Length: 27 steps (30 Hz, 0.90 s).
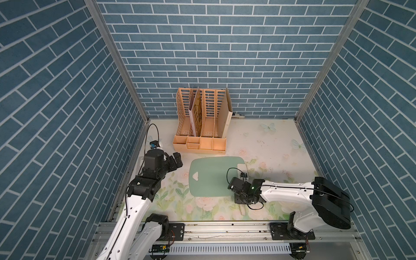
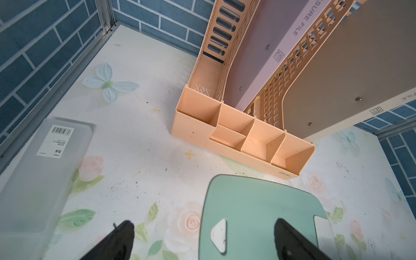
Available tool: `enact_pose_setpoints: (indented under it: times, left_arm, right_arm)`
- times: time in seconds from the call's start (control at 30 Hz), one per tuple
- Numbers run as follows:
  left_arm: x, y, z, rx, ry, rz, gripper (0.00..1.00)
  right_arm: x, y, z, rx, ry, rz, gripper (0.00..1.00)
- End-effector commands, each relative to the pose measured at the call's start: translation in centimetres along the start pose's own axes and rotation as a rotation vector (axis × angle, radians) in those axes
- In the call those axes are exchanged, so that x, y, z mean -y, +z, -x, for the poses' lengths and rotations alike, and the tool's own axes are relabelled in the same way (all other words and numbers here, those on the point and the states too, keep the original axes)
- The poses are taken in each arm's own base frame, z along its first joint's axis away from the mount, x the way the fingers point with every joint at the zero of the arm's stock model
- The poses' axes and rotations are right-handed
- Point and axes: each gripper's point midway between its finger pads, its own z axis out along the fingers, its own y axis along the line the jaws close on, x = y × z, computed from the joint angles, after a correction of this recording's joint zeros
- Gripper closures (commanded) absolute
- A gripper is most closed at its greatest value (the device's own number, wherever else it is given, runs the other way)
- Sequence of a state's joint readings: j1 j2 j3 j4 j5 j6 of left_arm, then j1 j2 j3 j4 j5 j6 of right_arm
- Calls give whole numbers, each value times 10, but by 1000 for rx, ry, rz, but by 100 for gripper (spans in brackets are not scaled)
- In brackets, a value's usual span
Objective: Align the knife with the edge of the cutting board
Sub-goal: Place the knife at the edge of the cutting board.
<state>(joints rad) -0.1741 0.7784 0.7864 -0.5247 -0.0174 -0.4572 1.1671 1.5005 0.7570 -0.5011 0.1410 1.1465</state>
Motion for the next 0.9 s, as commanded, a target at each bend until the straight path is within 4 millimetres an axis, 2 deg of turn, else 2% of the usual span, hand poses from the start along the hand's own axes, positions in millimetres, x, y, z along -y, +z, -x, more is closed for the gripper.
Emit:
enact_pose_setpoints:
  times: [0.0,0.63,0.87]
  left_arm:
    - [-2,0,0,8,-4,4,0]
    - [-2,0,0,6,-6,4,1]
    - [-2,0,0,7,-6,4,0]
  right_arm:
    - [3,4,-7,-32,-29,-28,74]
    - [0,5,-8,-35,-35,-29,74]
    - [6,5,-8,-30,-21,-43,74]
